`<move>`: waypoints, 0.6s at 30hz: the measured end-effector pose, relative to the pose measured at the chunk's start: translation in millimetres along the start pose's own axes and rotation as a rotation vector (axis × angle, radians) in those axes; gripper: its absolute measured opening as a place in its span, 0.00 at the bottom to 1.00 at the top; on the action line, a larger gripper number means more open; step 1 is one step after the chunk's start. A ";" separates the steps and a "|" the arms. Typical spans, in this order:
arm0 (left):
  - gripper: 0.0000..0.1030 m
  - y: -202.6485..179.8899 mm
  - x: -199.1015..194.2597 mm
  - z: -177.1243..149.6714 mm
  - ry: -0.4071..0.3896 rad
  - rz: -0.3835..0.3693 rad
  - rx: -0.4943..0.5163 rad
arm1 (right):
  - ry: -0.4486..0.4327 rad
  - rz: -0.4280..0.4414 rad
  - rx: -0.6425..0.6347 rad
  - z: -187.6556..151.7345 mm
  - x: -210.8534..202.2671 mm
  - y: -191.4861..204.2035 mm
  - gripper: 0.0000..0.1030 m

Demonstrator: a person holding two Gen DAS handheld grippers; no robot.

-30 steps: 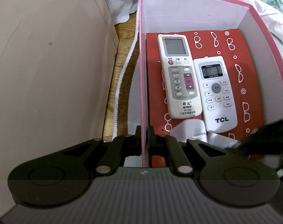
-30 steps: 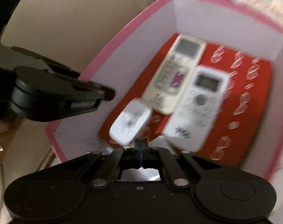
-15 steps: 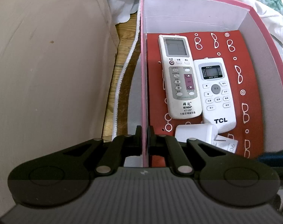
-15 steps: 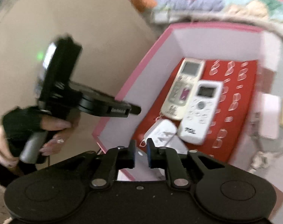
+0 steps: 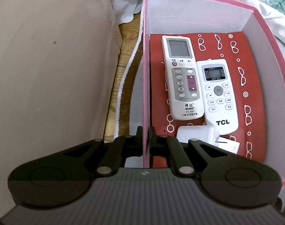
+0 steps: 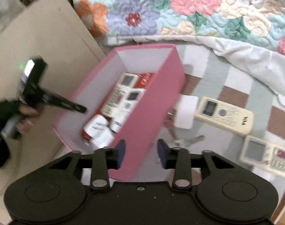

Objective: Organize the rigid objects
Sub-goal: 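Push the charger in the box against the TCL remote with the right gripper, then grasp the silver keys on the mat with the right gripper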

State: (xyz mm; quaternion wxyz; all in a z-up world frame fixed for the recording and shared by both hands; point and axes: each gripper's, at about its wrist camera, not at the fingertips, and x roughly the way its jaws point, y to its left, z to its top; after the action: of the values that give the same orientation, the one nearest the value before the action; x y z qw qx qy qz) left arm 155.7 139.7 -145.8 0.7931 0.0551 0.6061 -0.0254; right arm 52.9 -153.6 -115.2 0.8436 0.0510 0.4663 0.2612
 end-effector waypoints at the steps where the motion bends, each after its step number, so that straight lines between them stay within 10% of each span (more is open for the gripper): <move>1: 0.05 -0.1 -0.2 -0.4 -0.002 0.003 0.002 | -0.001 -0.026 -0.023 -3.0 5.4 -0.9 0.46; 18: 0.08 -12.4 -0.6 -1.2 -0.011 0.077 0.019 | -0.008 -0.301 -0.086 -22.8 101.9 -6.0 0.67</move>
State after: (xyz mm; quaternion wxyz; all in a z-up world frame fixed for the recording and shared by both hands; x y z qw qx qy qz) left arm 153.1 127.5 -146.2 0.7962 0.0857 0.5990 -0.0010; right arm 80.4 -112.6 -207.5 0.8764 -0.0547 0.4538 0.1513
